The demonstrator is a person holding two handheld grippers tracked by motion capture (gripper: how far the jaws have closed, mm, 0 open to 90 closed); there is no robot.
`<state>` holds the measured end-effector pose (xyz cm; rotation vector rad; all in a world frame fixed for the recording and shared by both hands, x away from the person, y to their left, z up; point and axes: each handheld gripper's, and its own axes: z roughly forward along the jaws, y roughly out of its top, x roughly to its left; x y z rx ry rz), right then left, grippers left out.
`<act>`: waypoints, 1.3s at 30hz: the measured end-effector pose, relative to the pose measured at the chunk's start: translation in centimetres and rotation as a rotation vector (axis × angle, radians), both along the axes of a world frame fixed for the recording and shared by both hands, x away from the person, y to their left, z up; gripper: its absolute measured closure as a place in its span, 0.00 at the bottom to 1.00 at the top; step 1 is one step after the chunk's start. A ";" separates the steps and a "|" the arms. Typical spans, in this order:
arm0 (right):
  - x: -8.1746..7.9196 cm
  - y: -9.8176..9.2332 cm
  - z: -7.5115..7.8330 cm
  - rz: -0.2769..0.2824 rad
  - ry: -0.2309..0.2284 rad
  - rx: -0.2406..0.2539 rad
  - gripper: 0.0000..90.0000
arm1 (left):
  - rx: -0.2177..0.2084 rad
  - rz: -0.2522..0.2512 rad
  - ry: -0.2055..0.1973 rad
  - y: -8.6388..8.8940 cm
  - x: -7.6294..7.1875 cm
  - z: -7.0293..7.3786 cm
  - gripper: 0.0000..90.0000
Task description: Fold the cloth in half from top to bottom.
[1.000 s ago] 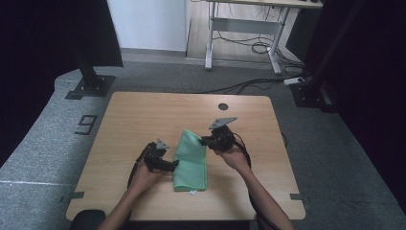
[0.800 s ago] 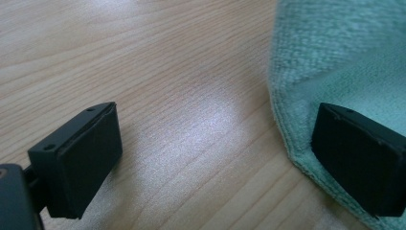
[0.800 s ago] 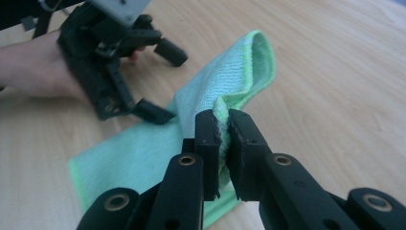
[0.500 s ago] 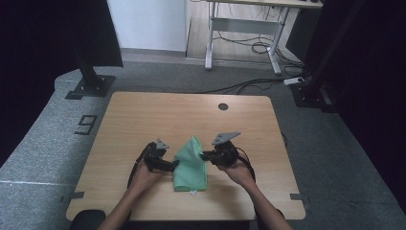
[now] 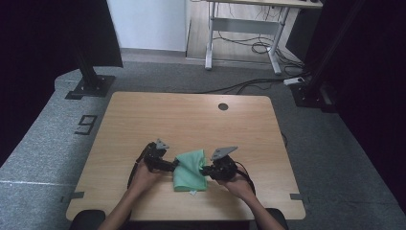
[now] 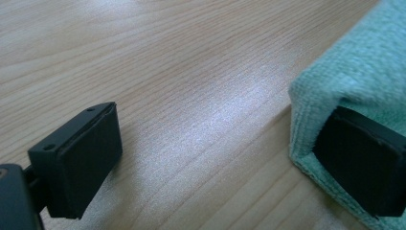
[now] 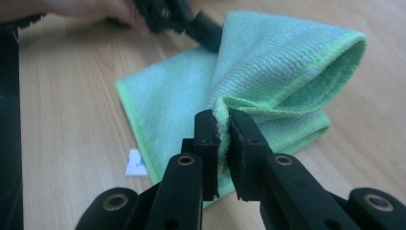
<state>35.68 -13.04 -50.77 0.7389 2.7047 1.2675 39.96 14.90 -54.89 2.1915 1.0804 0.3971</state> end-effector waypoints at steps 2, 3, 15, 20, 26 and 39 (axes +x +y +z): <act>-0.2 0.0 -0.5 0.005 0.004 -0.012 0.90 | 0.000 0.001 0.000 0.0 0.0 0.0 0.04; -0.4 0.1 -0.7 0.003 0.010 -0.016 0.90 | -0.001 0.001 0.000 0.0 0.0 0.0 0.04; -1.0 0.3 -2.5 -0.004 0.040 -0.075 0.88 | 0.003 -0.044 0.039 0.2 0.2 0.4 0.04; -0.9 0.0 -2.9 -0.020 0.061 -0.053 0.88 | -0.029 -0.102 0.081 0.8 -0.1 1.7 0.11; -0.9 -0.2 -3.0 -0.038 0.073 -0.039 0.88 | -0.057 -0.153 0.063 0.5 -0.6 3.7 0.19; -0.9 -0.4 -3.3 -0.058 0.087 -0.015 0.86 | -0.038 -0.276 0.023 -5.1 0.1 6.6 0.25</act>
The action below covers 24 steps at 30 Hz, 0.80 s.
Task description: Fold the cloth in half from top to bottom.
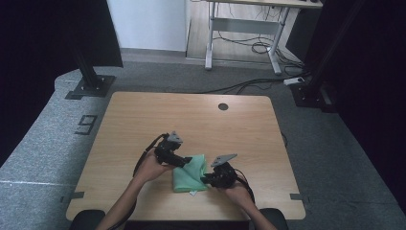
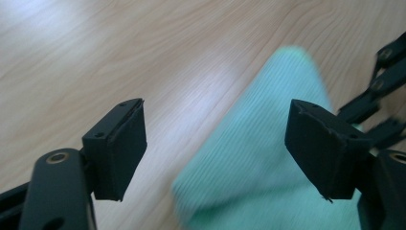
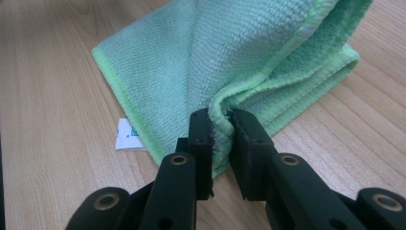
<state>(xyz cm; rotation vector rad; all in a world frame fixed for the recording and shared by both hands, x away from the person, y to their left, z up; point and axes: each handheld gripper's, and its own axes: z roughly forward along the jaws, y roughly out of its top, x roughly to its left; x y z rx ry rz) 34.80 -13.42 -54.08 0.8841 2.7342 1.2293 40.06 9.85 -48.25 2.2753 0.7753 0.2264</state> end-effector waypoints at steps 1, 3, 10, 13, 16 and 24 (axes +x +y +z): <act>0.0 0.0 0.0 0.000 0.000 0.002 0.86 | -0.004 -0.009 -0.001 -0.5 0.1 0.2 0.26; 0.0 -0.1 -0.1 0.000 0.001 0.002 0.84 | -0.012 -0.023 -0.001 -1.6 0.4 0.6 0.29; 0.0 -0.1 -0.1 -0.002 -0.005 0.002 0.84 | 0.020 -0.071 0.035 -4.9 1.3 0.4 0.37; 0.0 -0.1 -0.1 -0.003 -0.004 0.003 0.84 | 0.025 -0.078 0.071 -5.3 1.6 -0.2 0.49; 0.0 -0.1 -0.2 -0.005 -0.002 0.007 0.84 | 0.031 -0.095 0.112 -5.2 1.7 -0.4 0.74; 0.0 -0.2 -0.2 -0.002 -0.002 0.013 0.83 | 0.039 -0.129 0.120 -4.1 0.5 1.0 0.94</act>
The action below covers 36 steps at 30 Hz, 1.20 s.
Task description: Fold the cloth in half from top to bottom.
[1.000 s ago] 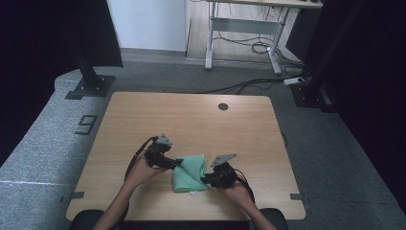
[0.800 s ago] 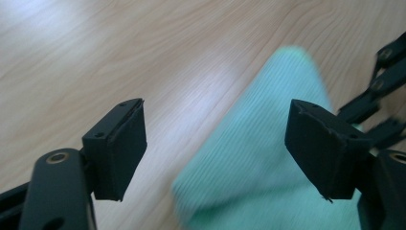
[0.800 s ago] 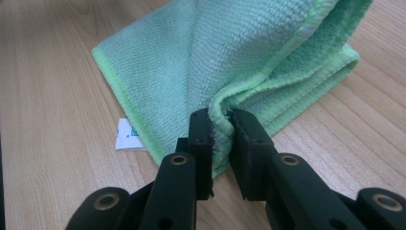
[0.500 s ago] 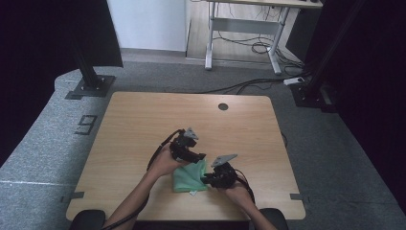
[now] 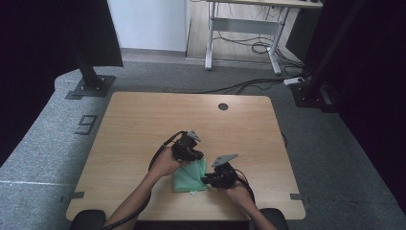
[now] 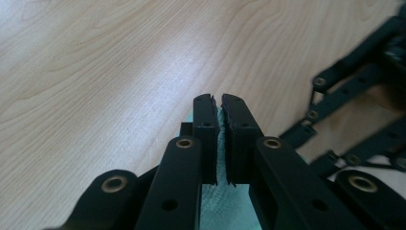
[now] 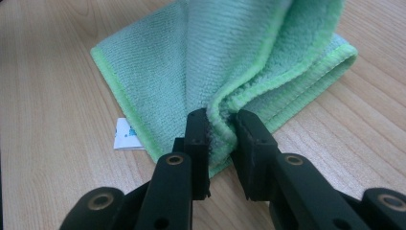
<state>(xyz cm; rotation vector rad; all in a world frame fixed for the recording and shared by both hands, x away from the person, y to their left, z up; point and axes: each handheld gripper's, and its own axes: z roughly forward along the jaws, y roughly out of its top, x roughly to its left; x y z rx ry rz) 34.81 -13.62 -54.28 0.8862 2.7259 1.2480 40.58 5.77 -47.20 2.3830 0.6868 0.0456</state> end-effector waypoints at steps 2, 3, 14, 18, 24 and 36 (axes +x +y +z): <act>0.0 0.0 0.0 -0.001 0.004 0.001 0.83 | -0.003 0.000 -0.008 0.3 -0.6 0.4 0.94; 0.0 0.0 0.0 -0.001 0.003 0.002 0.83 | -0.010 0.001 -0.012 0.5 -0.9 0.5 0.94; -0.1 -0.4 0.4 -0.004 -0.009 -0.010 0.62 | -0.037 0.027 -0.024 3.4 -3.4 0.6 0.92; -0.1 -1.0 1.0 0.001 -0.010 0.019 0.53 | -0.045 0.037 -0.017 4.5 -4.2 0.1 0.90; 0.1 -2.4 1.7 -0.012 -0.005 0.063 0.49 | -0.065 0.050 0.003 6.2 -5.4 -0.8 0.84; 0.9 -2.5 1.9 -0.086 -0.037 0.056 0.40 | -0.058 0.049 -0.070 8.9 -7.3 0.7 0.43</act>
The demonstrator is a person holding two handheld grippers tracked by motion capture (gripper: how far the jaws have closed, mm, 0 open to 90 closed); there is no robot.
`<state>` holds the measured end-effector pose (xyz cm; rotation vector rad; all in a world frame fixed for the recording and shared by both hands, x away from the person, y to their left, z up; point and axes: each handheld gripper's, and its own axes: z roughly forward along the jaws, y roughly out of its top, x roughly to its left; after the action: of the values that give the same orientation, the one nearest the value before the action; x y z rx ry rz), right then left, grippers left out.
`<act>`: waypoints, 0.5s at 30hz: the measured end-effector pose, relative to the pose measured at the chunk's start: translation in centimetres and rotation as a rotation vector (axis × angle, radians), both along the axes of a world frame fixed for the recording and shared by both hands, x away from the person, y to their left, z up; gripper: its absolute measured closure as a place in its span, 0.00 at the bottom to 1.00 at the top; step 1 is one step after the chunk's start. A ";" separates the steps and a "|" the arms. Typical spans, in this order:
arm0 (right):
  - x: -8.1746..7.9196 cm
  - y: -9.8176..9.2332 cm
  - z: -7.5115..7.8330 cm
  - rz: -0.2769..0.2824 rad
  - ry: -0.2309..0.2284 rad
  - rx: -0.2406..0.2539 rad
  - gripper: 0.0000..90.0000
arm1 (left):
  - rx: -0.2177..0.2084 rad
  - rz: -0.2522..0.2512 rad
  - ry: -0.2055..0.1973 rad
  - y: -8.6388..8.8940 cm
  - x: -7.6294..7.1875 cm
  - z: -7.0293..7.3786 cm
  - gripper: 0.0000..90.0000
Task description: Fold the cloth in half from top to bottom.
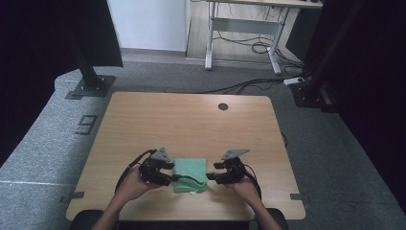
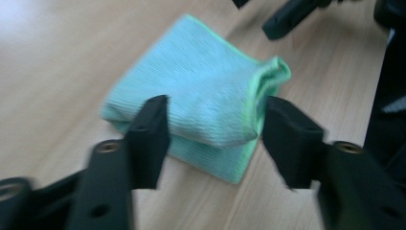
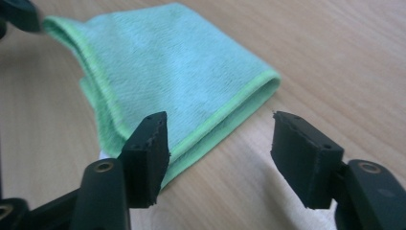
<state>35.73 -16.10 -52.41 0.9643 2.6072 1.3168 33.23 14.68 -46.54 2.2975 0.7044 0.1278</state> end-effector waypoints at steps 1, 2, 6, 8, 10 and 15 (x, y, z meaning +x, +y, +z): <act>0.1 0.1 0.0 -0.007 -0.005 -0.002 0.38 | -0.009 0.019 -0.012 0.2 0.2 0.3 0.40; 0.1 0.3 0.0 -0.015 -0.014 -0.003 0.37 | -0.017 0.038 -0.016 0.3 0.4 0.4 0.35; 0.3 1.5 -0.1 -0.021 -0.038 -0.026 0.28 | -0.034 0.115 -0.015 0.0 1.7 -0.4 0.25; 0.1 2.0 -0.2 -0.019 -0.047 -0.047 0.25 | -0.004 0.127 -0.003 -0.3 2.0 -1.4 0.23; -0.1 2.3 -0.5 -0.015 -0.055 -0.067 0.23 | 0.027 0.129 0.005 -0.5 1.9 -2.4 0.21; -0.6 2.2 -0.9 -0.017 -0.043 -0.074 0.21 | 0.059 0.135 0.013 -0.3 0.8 -4.0 0.21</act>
<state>35.17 -13.87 -53.31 0.9343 2.5898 1.2147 34.03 14.33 -50.54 2.3077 0.8725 0.1989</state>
